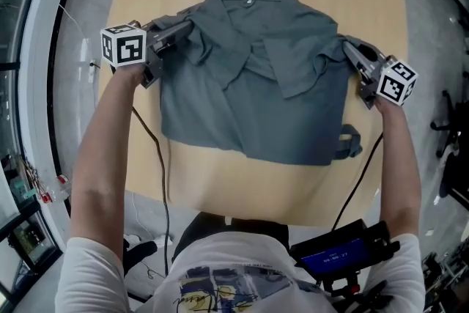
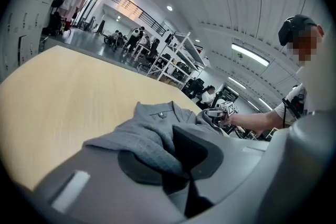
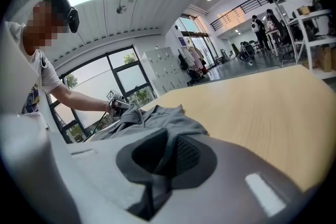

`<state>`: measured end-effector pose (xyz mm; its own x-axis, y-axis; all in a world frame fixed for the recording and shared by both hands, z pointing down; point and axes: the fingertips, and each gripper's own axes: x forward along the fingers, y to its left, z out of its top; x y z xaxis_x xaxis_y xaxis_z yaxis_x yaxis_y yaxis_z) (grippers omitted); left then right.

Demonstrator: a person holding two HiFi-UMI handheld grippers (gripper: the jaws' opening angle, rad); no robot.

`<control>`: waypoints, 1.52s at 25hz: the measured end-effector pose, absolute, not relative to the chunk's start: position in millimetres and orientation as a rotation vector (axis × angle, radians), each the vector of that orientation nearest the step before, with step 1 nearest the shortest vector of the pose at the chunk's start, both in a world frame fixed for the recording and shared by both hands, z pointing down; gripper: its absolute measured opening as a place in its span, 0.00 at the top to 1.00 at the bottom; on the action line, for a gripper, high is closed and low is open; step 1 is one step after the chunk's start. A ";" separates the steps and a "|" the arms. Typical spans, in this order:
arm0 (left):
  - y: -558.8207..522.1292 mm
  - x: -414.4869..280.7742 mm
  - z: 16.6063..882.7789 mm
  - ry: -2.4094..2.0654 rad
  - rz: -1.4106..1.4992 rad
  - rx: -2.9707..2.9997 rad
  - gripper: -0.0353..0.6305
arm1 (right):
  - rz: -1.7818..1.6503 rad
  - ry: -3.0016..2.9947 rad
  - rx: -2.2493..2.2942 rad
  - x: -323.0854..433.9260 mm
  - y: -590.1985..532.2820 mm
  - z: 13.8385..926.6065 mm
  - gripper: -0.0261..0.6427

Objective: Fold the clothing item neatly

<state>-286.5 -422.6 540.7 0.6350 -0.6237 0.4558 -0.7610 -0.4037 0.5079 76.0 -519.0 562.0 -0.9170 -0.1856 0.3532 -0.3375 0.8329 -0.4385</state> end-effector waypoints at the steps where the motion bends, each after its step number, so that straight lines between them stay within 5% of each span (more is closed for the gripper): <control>1: -421.9 -287.1 543.3 -1.067 0.258 2.149 0.85 | 0.738 -2.708 0.385 77.2 -517.2 564.8 0.92; 17: -393.4 -291.0 555.1 -0.910 0.451 2.110 0.64 | 0.777 -2.643 0.331 100.0 -497.4 570.2 0.68; 38: -321.7 -349.6 555.9 -1.083 0.566 1.972 0.61 | 0.698 -2.540 0.534 154.8 -443.6 576.1 0.67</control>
<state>-349.6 -321.7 555.9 0.5337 -0.4883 0.6904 -0.8456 -0.3149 0.4310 154.8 -443.6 576.1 -0.8238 -0.2431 0.5121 -0.4706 0.7970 -0.3787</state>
